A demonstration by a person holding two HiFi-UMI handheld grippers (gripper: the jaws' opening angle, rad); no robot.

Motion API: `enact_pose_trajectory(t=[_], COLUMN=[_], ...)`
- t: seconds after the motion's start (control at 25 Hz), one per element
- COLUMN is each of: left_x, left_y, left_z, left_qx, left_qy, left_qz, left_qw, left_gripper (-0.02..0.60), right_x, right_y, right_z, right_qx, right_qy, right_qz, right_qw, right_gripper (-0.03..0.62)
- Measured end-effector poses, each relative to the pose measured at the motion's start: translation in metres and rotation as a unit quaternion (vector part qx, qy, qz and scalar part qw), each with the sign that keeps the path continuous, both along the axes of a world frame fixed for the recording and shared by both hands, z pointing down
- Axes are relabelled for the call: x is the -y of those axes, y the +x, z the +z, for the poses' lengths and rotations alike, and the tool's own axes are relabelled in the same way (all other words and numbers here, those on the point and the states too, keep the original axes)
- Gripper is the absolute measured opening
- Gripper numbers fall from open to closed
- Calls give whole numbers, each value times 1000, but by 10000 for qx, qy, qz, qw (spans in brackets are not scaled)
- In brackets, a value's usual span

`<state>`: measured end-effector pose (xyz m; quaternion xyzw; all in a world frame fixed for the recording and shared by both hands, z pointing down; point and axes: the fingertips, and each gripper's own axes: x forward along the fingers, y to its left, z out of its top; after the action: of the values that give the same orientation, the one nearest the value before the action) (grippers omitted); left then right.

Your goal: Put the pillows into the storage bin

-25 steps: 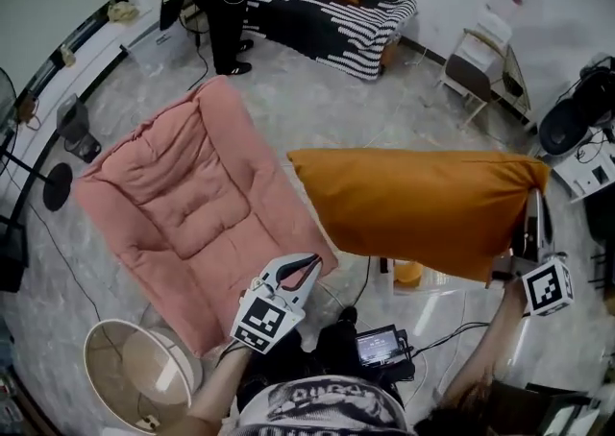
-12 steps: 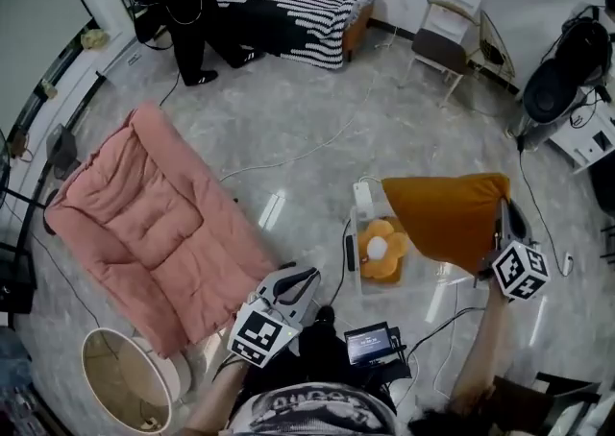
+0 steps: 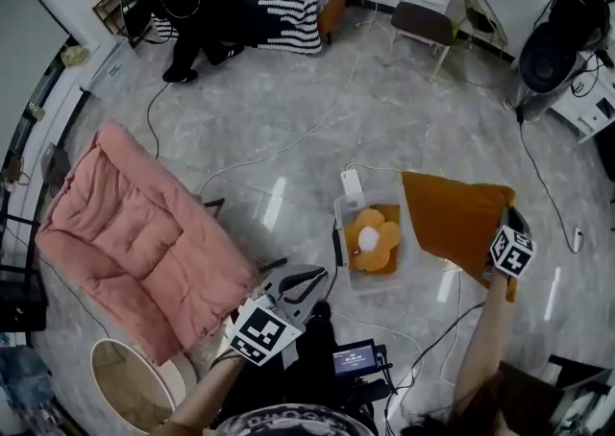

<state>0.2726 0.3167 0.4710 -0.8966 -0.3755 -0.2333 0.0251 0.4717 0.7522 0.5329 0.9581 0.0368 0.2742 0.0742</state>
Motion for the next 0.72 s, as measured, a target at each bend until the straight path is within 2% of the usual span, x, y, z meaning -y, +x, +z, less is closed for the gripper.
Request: enact_pose_trajectory(t=[0.08,0.2,0.28,0.36,0.4,0.48,0.6,0.72], left_x=[-6,-10,-11,-9,-7,-1,5,6], left_y=[2,0,-2,-5,-6,-9,-10,-12], left_z=[8,26,35,40,43,46,49,48], left_qx=[121,296,382,467,511,580,627,639], left_qy=[47,127,175,245,284,350,368,326], left_qz=[38,20,17,-2,-22,-78,-192,-270], left_qw=[9999,9995,9991,9986,9983,9977,9972,9971], left_gripper=[20,20,20,20,20,20,20,20], right_x=[10,40,54,65,70,80,89,103], right_y=[0,-19,-48,-85,-102,-121,-122,-114], right_z=[35,115,171,218,233,247,249,239], right_qx=[362,1218,1874,2418,2523,2398,2225,2138], right_qy=[-181,-299,-176,190,432,981,1536,1706], right_qz=[-202,-504,-446,-259,-161,72,226,-78], right_qw=[9990,9908,9811,9698,9666,9658,9625,9618], right_gripper=[14,23,24,28,14,-2,10,151])
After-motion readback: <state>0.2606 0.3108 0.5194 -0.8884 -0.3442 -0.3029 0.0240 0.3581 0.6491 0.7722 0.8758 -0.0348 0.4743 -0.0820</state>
